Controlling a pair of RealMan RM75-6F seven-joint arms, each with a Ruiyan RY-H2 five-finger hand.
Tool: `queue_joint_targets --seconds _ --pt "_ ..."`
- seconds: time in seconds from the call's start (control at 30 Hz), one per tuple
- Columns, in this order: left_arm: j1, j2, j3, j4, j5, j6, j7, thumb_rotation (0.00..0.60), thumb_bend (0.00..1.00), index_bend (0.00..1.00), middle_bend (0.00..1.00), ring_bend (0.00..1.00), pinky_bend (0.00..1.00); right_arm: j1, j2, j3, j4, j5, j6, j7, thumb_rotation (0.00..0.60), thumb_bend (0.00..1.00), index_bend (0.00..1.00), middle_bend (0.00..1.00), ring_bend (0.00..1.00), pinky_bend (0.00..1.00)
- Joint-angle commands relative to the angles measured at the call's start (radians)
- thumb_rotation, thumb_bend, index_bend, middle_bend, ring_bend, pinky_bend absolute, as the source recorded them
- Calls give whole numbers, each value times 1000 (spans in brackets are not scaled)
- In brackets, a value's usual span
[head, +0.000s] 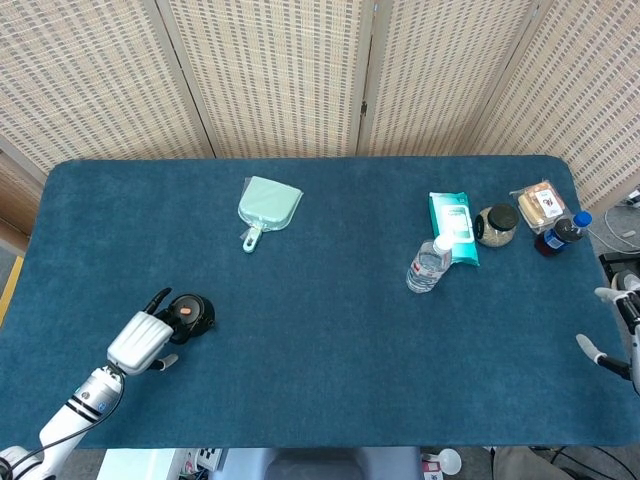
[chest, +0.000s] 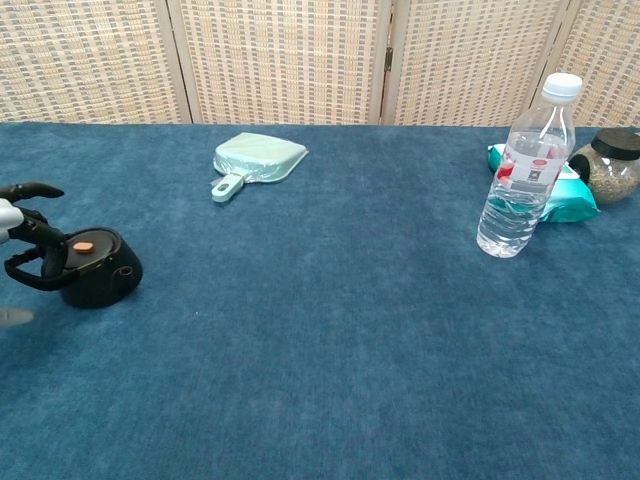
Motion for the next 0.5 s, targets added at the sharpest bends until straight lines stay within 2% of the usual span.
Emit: queue_joint_targets --seconds 0.03,0.5 --pt "2 -1 2 -4 1 1 7 600 173 529 507 384 0 -3 -1 -2 2 -3 3 3 600 129 322 401 288 316" --pt "16 6 4 -51 -14 -1 60 600 173 530 539 425 0 -1 -1 2 10 3 -4 11 600 129 322 401 288 316"
